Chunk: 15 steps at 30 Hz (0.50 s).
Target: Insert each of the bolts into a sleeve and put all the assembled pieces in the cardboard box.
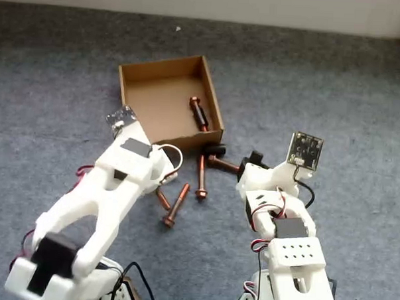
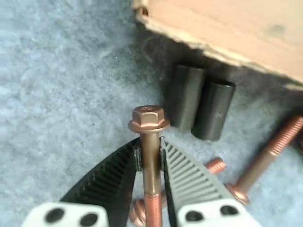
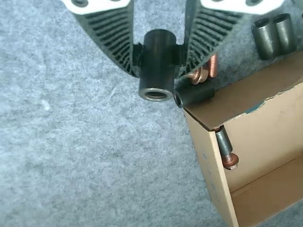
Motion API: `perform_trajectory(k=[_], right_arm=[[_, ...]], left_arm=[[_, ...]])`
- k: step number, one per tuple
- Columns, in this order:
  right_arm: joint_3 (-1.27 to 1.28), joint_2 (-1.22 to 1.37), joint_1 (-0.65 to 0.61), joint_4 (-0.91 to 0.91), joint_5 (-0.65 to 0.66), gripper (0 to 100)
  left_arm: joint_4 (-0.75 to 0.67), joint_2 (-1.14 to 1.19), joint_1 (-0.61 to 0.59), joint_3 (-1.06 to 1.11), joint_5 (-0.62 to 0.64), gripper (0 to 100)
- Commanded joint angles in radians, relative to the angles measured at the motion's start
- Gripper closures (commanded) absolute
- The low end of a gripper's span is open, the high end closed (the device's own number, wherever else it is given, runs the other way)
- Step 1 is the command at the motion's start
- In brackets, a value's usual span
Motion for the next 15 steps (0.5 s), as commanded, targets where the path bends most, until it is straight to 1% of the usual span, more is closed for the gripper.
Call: perform_trajectory(k=[1,7,11,15], right_arm=[[-0.008,-0.033,0.01,-0.022,-0.003,99.4],[-0.008,-0.039,0.01,-0.021,-0.003,99.4],[-0.008,-0.039,0.01,-0.021,-0.003,99.4],[-0.012,-0.041,0.01,-0.013,-0.003,99.4]], left_arm=[[0.015,-0.271,0.008,0.045,-0.044,99],[0.015,-0.602,0.001,0.117,-0.212,99],[0.014,-0.779,0.001,0.171,-0.267,99],[-0.048,-0.917,0.001,0.251,-0.318,99]])
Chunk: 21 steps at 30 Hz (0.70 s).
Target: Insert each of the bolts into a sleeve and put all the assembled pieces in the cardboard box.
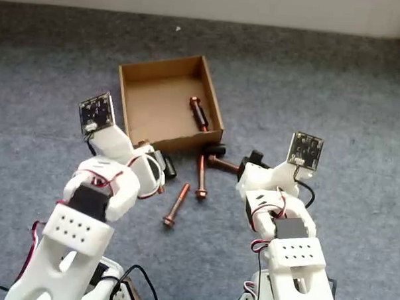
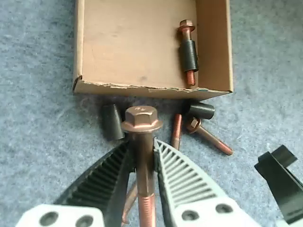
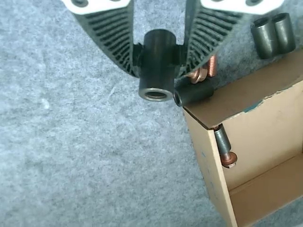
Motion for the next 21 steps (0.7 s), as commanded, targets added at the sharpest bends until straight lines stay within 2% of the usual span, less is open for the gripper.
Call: perform_trajectory(k=[1,10,21], right_arm=[[-0.016,-0.035,0.01,0.007,-0.003,99.4],[0.048,-0.351,0.002,0.114,0.0,99.4],[0.223,-0.702,-0.173,0.113,0.238,99.4]], left_arm=[[-0.08,-0.174,0.001,0.07,-0.071,99],[-0.264,-0.476,0.005,0.278,-0.161,99],[-0.359,-0.819,0.008,0.4,-0.216,99]])
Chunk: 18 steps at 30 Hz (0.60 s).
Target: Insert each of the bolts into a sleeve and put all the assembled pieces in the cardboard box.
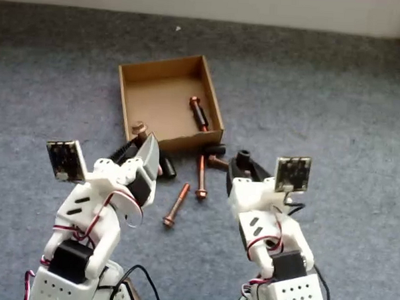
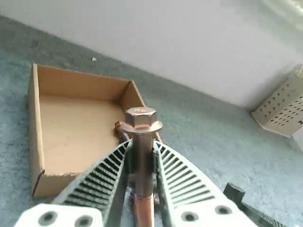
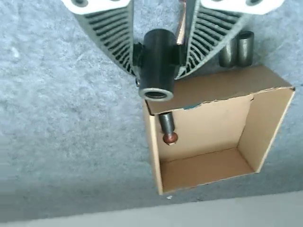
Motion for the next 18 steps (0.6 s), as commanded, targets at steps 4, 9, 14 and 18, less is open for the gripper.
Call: perform_trajectory(k=[4,9,14,18], right_arm=[[0.099,-0.219,-0.12,0.001,0.172,99.4],[0.151,-0.216,-0.202,-0.004,0.224,99.4],[0.151,-0.223,-0.271,-0.004,0.279,99.4],[0.16,-0.223,-0.312,-0.004,0.324,99.4]], left_arm=[[-0.094,-0.179,0.012,0.025,-0.025,99],[-0.112,-0.17,0.035,0.027,-0.025,99],[-0.112,-0.17,0.133,0.021,-0.025,99],[-0.112,-0.17,0.18,0.018,-0.026,99]])
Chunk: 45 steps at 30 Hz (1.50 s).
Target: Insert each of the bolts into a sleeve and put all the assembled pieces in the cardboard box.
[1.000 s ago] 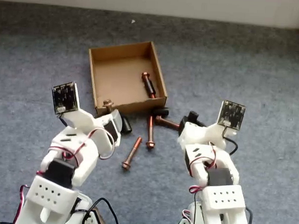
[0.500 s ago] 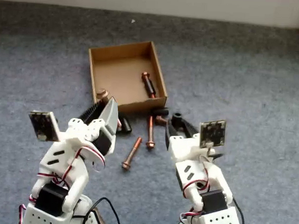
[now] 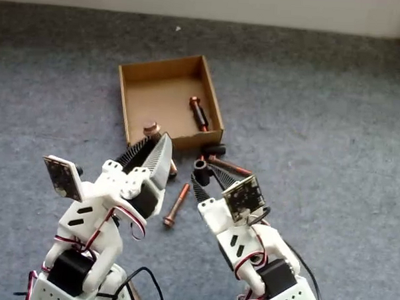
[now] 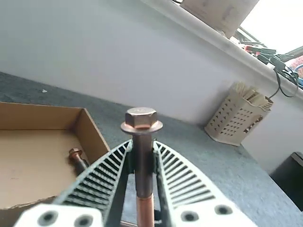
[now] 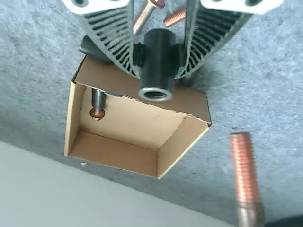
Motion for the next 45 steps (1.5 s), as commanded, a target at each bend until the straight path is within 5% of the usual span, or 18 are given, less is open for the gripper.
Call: perform_trajectory(k=[1,17,40,45], right_arm=[[0.062,-0.024,-0.033,-0.005,0.026,99.4],[0.054,-0.024,-0.09,-0.005,0.029,99.4],[0.027,-0.024,-0.09,0.001,0.031,99.4],[0.024,-0.024,-0.127,0.041,0.123,99.4]], left_arm=[[-0.032,-0.015,0.062,-0.008,-0.018,99],[-0.173,-0.012,0.077,0.124,-0.018,99],[-0.176,-0.013,0.071,0.145,-0.011,99],[-0.176,-0.013,0.071,0.145,-0.011,99]])
